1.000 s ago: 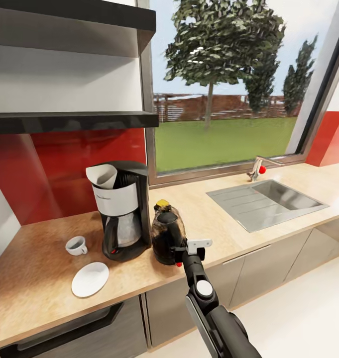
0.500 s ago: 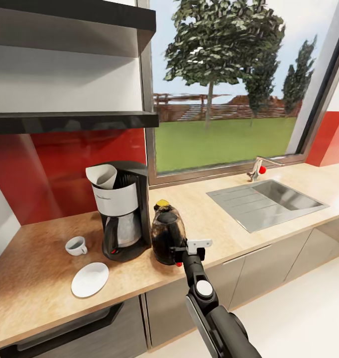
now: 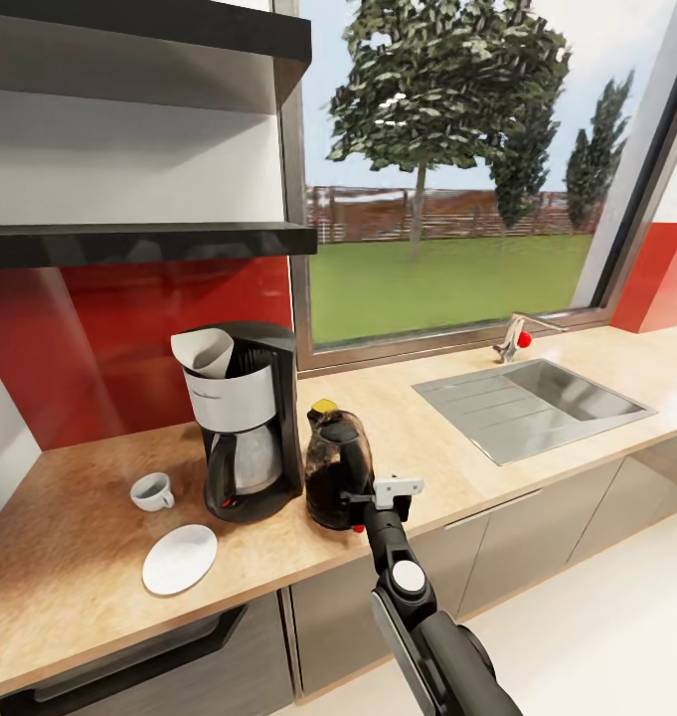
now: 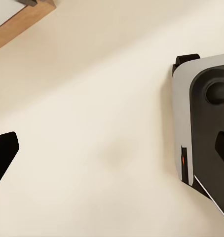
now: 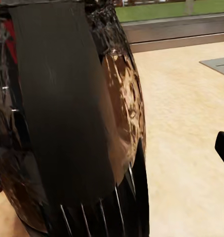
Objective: Set up a coffee station on the kitchen countertop: keep the coffee maker on the countertop, move the bottle of coffee from the kitchen shelf to the counter next to the coffee maker, place a paper coffee filter on top of the coffee maker, put the saucer next to the coffee maker with the coffee cup on the saucer, and place the electric kettle next to the coffee maker.
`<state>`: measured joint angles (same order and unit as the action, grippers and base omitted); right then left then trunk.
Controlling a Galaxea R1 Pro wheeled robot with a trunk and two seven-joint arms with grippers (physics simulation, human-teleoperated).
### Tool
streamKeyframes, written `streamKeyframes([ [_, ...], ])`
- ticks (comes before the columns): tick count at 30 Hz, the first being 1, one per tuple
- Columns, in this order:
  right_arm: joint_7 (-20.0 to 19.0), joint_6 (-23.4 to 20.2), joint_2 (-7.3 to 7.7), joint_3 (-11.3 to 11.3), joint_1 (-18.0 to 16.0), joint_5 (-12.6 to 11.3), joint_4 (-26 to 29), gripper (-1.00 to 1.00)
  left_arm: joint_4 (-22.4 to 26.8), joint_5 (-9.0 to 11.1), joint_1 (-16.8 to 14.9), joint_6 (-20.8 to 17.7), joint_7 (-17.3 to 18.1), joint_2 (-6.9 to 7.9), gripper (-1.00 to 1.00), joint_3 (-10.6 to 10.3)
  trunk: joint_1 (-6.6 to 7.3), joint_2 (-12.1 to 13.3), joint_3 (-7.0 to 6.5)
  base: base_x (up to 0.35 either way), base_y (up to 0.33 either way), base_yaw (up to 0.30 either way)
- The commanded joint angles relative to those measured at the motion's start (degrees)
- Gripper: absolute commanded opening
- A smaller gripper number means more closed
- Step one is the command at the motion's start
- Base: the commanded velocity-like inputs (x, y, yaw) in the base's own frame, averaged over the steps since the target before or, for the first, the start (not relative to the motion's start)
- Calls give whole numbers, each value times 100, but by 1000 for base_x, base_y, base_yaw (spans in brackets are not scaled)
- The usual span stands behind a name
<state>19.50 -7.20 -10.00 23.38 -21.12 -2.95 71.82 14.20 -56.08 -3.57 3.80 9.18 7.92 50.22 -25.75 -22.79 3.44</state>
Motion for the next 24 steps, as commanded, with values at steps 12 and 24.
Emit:
streamKeyframes([
  [12,36,-27,0,8,-6,-30,7,100,4,-58,-5,24,28,-2,100,46,-4,-13,13,-135,0,0],
  [24,36,-27,0,8,-6,-30,4,100,4,-52,-8,24,29,-9,100,66,-4,-13,13,-319,21,0],
])
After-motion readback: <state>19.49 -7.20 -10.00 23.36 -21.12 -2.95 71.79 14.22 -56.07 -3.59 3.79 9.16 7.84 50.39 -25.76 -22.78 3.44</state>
